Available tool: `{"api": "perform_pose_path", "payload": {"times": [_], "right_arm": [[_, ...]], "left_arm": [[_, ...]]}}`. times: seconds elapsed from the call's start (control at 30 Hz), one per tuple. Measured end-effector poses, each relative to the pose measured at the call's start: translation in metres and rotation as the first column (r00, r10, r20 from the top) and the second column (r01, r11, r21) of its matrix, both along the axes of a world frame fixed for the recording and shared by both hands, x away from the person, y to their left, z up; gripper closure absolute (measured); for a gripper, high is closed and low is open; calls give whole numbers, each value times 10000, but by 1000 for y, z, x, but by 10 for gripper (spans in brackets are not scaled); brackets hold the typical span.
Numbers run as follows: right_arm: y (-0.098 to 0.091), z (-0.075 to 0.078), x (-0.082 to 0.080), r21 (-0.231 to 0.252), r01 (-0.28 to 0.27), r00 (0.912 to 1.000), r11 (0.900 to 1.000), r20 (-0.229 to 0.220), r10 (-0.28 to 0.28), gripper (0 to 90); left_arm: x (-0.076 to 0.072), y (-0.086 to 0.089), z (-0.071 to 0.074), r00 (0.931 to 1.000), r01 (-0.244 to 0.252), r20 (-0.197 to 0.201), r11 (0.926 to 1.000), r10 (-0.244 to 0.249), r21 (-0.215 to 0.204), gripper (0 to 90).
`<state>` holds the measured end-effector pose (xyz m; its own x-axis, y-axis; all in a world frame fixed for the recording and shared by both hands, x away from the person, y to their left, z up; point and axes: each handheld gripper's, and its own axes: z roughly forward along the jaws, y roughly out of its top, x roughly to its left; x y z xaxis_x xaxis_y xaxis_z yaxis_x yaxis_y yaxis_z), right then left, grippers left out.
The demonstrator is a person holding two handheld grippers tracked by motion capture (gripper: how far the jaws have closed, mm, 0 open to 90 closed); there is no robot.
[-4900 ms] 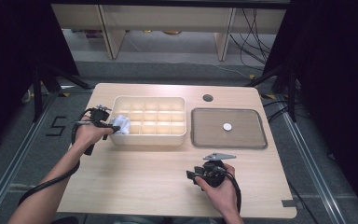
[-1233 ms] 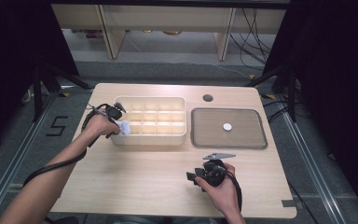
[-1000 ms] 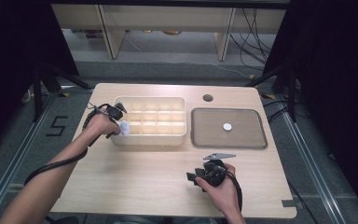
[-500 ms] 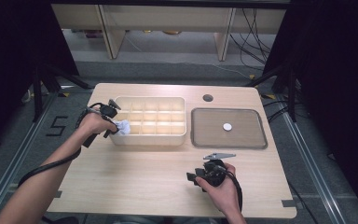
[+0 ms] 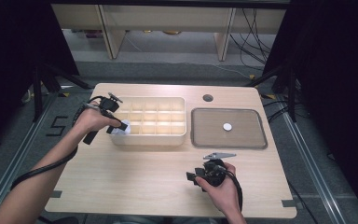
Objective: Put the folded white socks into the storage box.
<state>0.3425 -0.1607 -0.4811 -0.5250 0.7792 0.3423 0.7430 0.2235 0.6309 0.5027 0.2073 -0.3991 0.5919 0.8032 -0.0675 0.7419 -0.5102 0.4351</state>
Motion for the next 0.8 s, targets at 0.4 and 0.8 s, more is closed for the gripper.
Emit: {"api": "perform_pose_path", "payload": {"times": [0.4, 0.8], "right_arm": [[-1, 2, -2, 160, 209, 9985, 9997, -515, -201, 528], [-2, 1, -1, 257, 19, 9993, 9997, -383, -9, 525]], "left_arm": [[2, -11, -14, 9947, -725, -728, 9974, 723, -7, 727], [6, -1, -13, 9977, -640, -177, 9958, 653, 653, 857]]}}
